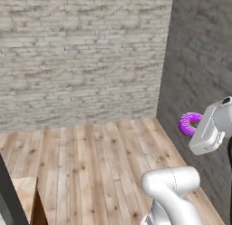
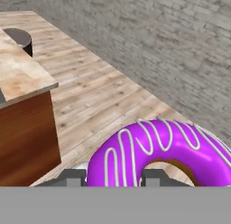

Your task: Take the donuts from the fridge and place them on the empty tray on the dining counter.

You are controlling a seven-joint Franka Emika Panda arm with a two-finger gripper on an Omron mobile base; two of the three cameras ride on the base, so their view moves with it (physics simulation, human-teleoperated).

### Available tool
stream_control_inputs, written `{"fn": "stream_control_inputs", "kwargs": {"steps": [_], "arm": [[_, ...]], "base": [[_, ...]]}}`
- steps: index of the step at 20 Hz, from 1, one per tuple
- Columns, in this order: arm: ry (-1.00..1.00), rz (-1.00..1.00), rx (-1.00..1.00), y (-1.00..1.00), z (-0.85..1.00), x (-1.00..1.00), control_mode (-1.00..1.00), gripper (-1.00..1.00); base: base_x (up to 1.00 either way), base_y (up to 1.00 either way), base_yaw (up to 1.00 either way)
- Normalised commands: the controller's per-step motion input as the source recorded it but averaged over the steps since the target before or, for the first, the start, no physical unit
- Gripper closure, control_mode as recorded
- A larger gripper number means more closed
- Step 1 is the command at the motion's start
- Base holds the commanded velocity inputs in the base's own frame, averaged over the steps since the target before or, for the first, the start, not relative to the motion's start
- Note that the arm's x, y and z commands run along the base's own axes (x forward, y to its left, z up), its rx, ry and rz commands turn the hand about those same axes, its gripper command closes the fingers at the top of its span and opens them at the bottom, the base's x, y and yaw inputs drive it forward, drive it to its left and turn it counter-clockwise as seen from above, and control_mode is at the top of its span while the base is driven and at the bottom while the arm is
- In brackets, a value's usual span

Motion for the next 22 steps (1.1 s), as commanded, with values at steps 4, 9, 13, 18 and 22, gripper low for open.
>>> {"fn": "stream_control_inputs", "kwargs": {"steps": [4, 9, 13, 18, 22], "arm": [[0.0, 0.0, 0.0, 0.0, 0.0, 0.0, 1.0, 1.0], [0.0, 0.0, 0.0, 0.0, 0.0, 0.0, 1.0, 1.0], [0.0, 0.0, 0.0, 0.0, 0.0, 0.0, 1.0, 1.0], [0.0, 0.0, 0.0, 0.0, 0.0, 0.0, 1.0, 1.0], [0.0, 0.0, 0.0, 0.0, 0.0, 0.0, 1.0, 1.0]], "base": [[1.0, 0.14, 0.07], [1.0, 0.2, 0.37], [1.0, 0.03, 0.64], [0.98, 0.0, 0.83], [0.78, 0.0, 0.93]]}}
